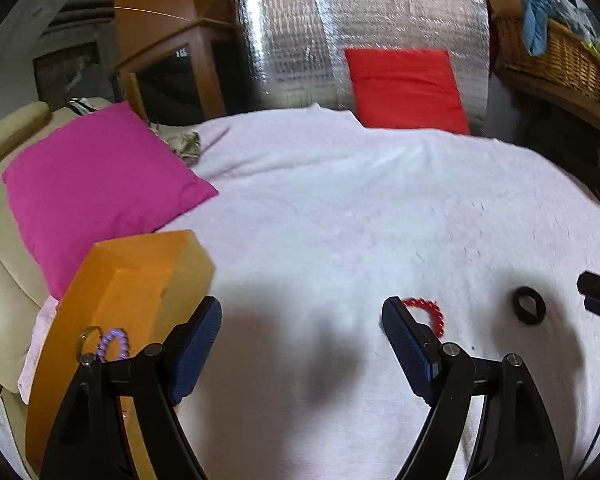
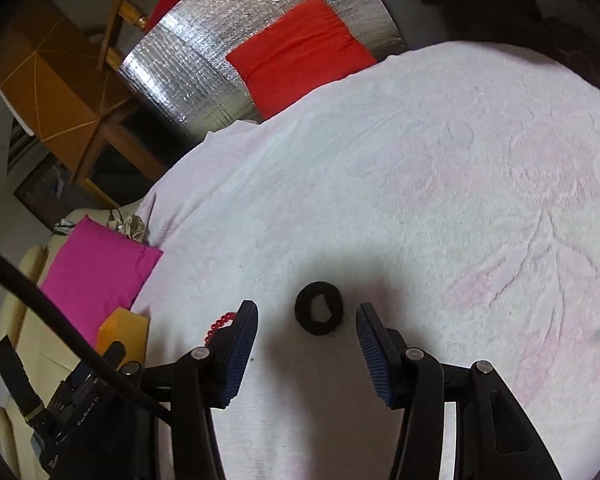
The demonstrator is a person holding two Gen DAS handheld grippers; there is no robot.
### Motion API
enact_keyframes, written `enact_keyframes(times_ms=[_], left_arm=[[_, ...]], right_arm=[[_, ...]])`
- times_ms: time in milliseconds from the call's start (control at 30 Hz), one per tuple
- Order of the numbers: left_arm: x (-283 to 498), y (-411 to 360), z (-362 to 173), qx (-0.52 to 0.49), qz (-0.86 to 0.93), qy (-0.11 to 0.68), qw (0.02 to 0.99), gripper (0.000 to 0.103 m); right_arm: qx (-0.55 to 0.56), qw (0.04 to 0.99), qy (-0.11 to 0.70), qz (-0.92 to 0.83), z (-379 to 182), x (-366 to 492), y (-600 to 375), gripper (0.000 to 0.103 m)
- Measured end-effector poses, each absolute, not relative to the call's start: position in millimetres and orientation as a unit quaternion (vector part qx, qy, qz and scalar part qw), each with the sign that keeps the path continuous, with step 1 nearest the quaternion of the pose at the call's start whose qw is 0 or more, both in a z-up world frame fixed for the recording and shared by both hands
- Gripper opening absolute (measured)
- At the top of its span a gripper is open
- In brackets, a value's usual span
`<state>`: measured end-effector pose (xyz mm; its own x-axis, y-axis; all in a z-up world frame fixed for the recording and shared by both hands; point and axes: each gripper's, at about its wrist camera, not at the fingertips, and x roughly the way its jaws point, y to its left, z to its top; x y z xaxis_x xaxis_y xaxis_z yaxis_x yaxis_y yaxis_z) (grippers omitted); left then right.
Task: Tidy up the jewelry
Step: 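Move both open tools back to the red bead bracelet and black hair tie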
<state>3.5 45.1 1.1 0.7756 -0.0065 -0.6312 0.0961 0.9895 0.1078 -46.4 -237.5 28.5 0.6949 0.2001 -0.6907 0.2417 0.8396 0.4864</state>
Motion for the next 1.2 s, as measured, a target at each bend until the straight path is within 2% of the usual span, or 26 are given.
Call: enact_keyframes(times_ms=[333, 733, 1200], left_arm=[[12, 22, -18, 0.093, -0.033, 0.354, 0.93, 0.083], [22, 13, -28, 0.099, -0.05, 0.371, 0.922, 0.083], [23, 8, -35, 0.103, -0.058, 0.385, 0.915, 0.083]], right_arm=[[0.255, 0.877, 0.408, 0.01, 30, -44, -237, 0.054], [0.304, 0.844, 0.442, 0.002, 12, -35, -253, 0.054], [0.312, 0.833, 0.457, -0.01, 4, -34, -257, 0.055]])
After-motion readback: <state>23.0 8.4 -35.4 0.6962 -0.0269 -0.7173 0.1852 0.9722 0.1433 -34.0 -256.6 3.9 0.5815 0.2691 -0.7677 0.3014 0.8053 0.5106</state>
